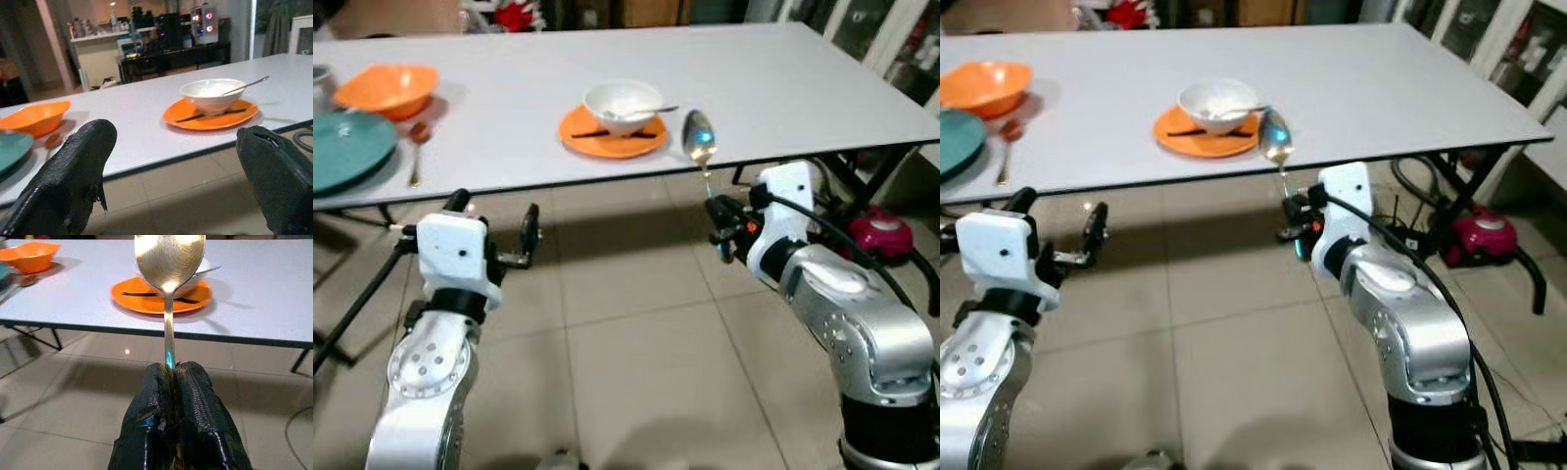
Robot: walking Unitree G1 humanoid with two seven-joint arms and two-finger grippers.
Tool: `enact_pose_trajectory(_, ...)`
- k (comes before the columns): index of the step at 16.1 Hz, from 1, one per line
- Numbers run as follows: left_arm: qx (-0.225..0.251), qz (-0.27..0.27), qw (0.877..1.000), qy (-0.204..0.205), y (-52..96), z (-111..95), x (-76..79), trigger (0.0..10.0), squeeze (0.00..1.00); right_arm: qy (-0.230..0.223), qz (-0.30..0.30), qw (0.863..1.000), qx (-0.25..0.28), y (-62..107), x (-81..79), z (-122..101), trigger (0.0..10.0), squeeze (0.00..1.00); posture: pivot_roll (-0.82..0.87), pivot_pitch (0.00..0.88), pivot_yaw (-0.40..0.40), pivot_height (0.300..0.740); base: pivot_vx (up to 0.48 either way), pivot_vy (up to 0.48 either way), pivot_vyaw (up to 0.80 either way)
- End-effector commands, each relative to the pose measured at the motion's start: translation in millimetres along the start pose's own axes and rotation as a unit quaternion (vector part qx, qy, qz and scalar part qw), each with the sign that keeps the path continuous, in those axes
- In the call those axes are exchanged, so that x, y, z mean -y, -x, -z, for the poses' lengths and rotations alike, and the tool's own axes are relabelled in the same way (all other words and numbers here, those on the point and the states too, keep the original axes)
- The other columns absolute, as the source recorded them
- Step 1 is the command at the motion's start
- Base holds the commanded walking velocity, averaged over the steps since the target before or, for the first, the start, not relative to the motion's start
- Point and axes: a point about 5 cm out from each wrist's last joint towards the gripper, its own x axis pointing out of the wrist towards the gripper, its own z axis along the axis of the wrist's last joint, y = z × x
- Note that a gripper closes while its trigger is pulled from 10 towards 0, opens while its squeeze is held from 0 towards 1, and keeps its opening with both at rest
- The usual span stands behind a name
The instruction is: Setting the table
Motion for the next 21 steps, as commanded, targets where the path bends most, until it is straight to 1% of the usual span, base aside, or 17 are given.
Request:
enact_pose_trajectory(1,0.002,0.009,1.0,0.001,-0.1,-2,4.8,10.0,0.0,0.011,0.012,1.0,-0.008,2.2,7.8,0,10.0,0.0,-0.02,0.064,0.001,0.74,0.341,0.0,0.0)
enact_pose_trajectory(3,0.003,0.011,1.0,0.001,0.0,-3,5.2,10.0,0.0,0.019,0.005,1.0,-0.016,1.3,8.2,1,10.0,0.0,-0.01,0.06,-0.002,0.74,0.343,0.0,0.0)
enact_pose_trajectory(8,-0.002,0.014,1.0,0.002,2.7,-2,5.0,10.0,0.0,0.012,0.014,1.0,-0.012,-0.7,10.7,1,10.0,0.0,-0.01,0.058,-0.003,0.74,0.343,0.0,0.0)
enact_pose_trajectory(11,-0.004,0.016,1.0,0.002,2.4,-2,6.0,10.0,0.0,0.031,0.002,0.999,-0.009,-1.6,10.4,0,10.0,0.0,0.0,0.065,-0.004,0.74,0.342,0.0,0.0)
enact_pose_trajectory(16,-0.008,0.02,1.0,-0.001,3.1,-1,5.5,10.0,0.0,0.039,0.007,0.999,-0.011,-3.3,11.6,0,10.0,0.0,0.0,0.072,-0.006,0.74,0.342,0.0,0.0)
enact_pose_trajectory(18,-0.008,0.022,1.0,-0.002,2.6,-1,6.2,10.0,0.0,0.046,0.011,0.999,-0.012,-4.1,14.0,0,10.0,0.0,0.0,0.072,-0.006,0.74,0.345,0.0,0.51)
enact_pose_trajectory(21,-0.009,0.026,1.0,-0.003,2.0,0,7.2,10.0,0.0,0.031,0.021,0.999,-0.008,-4.3,19.0,-1,10.0,0.0,0.0,0.07,-0.006,0.74,0.344,0.0,0.0)
